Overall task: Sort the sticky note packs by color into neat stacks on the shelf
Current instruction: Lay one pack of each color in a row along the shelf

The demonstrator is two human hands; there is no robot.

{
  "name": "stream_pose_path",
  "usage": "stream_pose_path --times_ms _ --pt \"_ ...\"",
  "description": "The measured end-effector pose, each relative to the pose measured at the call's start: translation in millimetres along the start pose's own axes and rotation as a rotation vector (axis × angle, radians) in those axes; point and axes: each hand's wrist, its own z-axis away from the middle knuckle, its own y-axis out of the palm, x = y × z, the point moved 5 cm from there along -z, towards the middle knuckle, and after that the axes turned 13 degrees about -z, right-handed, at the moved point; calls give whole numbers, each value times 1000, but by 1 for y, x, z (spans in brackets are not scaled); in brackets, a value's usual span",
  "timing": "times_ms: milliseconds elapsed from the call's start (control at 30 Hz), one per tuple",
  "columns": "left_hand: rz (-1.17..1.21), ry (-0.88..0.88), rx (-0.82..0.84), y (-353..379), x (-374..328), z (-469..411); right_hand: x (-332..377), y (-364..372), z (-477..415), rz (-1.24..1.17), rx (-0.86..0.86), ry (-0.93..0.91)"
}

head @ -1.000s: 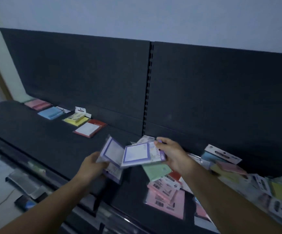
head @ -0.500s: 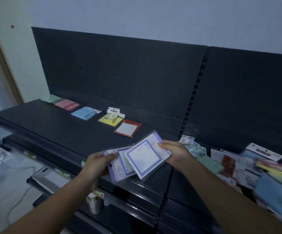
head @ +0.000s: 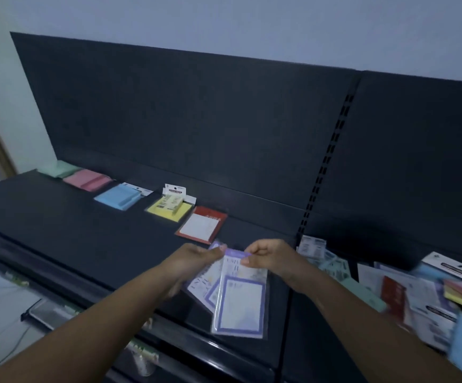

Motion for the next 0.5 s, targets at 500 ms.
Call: stream_pose_path --times_ms 500 --pt "220 -124 -13 21 -11 -95 -40 -59 -57 -408 -567 120"
